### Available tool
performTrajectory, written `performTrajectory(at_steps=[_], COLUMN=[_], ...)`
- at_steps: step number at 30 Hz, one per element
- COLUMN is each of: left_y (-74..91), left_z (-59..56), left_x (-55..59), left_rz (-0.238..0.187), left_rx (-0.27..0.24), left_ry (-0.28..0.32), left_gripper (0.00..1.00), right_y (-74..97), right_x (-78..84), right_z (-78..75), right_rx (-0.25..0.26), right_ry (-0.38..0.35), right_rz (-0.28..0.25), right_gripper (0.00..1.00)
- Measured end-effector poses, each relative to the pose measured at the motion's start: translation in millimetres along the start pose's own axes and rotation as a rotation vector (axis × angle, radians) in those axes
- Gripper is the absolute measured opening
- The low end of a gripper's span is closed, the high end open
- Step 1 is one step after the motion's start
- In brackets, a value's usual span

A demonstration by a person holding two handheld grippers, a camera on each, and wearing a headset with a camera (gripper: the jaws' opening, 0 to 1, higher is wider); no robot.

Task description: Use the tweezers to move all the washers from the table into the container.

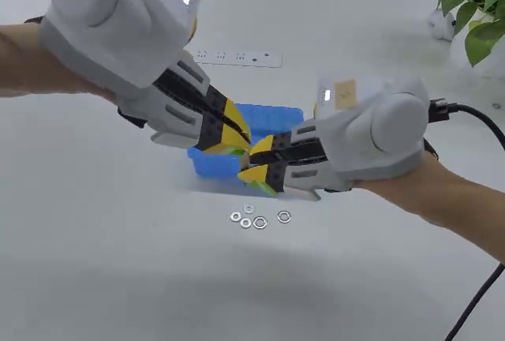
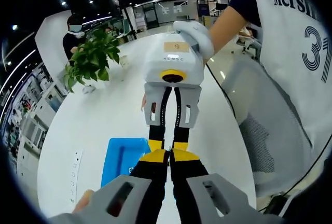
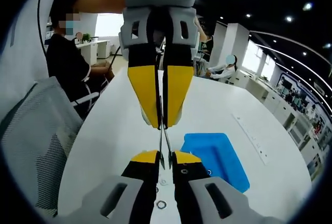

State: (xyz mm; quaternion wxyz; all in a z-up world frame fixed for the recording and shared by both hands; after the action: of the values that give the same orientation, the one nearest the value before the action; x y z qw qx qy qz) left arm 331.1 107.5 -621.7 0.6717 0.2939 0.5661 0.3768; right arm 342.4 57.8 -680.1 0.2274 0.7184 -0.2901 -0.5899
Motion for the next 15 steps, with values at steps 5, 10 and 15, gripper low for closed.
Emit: performTrajectory(at_steps=[5,10,15], left_y=[-8.4,-9.4,-11.4], left_z=[-16.5,-28.9,-32.0], left_x=[-2.3,-7.6,-6.2], left_rz=[0.019,0.026,0.016], left_rx=[-0.002,0.015,0.017], left_ry=[-0.015,-0.031,-0.012], left_gripper=[0.05,0.05,0.05], right_y=[-2.4,-2.8,-5.1], right_x=[6.4,10.8,14.2], right_z=[16.8,25.8,26.6], right_rx=[-0.017,-0.029,-0.037], right_ry=[0.026,0.012,0.008], right_rz=[0.022,0.015,0.019], right_gripper=[0.11,0.11,0.11])
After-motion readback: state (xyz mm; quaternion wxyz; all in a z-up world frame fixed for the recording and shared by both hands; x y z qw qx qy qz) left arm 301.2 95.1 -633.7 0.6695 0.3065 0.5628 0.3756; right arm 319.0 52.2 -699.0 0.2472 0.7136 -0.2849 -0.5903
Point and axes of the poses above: the centre of the closed fingertips' face, and the gripper's own axes: y roughly backward along the fingers, z roughly to its left, x roughly out of its underside, the point moved 5 cm from there along y, roughly backward along the fingers, and after that the axes turned 11 degrees about z, right-handed, at the moved point
